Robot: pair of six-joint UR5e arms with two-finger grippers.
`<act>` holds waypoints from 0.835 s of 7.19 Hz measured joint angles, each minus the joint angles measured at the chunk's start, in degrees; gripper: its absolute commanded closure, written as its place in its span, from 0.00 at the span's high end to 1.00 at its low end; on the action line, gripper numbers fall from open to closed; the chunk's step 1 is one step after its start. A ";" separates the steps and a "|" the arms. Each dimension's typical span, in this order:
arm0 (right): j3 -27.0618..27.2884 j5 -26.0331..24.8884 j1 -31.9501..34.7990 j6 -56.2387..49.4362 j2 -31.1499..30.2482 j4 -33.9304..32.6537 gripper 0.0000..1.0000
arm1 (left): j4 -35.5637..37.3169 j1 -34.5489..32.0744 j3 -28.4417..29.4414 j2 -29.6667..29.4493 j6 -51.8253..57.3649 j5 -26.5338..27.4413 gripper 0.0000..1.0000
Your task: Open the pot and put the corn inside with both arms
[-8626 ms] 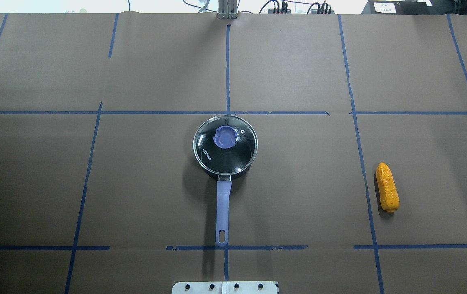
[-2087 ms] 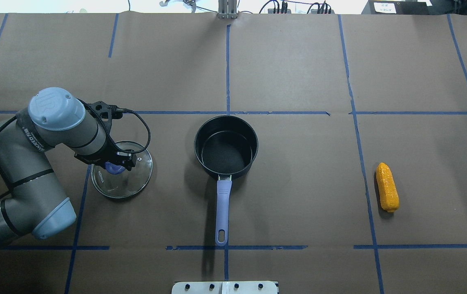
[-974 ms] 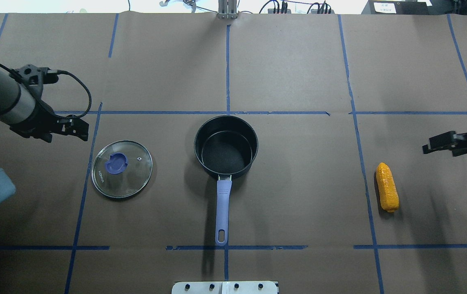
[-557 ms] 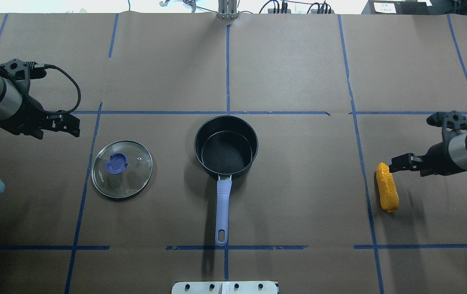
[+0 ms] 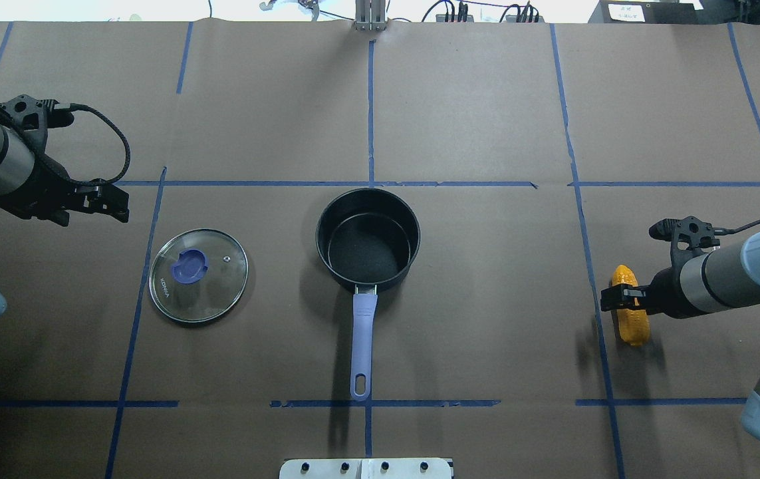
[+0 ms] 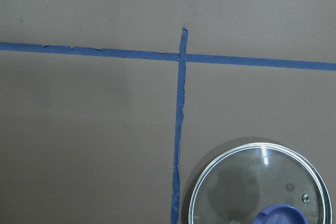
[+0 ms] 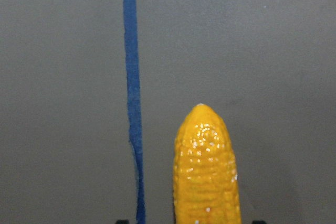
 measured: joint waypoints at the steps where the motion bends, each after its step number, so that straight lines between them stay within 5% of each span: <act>1: -0.15 -0.75 -0.32 0.07 -0.03 -0.12 0.01 | 0.00 0.00 0.00 0.00 0.00 0.01 1.00; 4: 1.21 -1.88 -0.49 0.15 0.36 -0.39 0.00 | -0.02 -0.01 -0.03 0.00 0.00 -0.05 1.00; 6: 4.78 -2.19 -1.01 3.20 9.01 -6.86 0.00 | -0.08 -0.05 -0.53 0.03 0.00 -0.07 1.00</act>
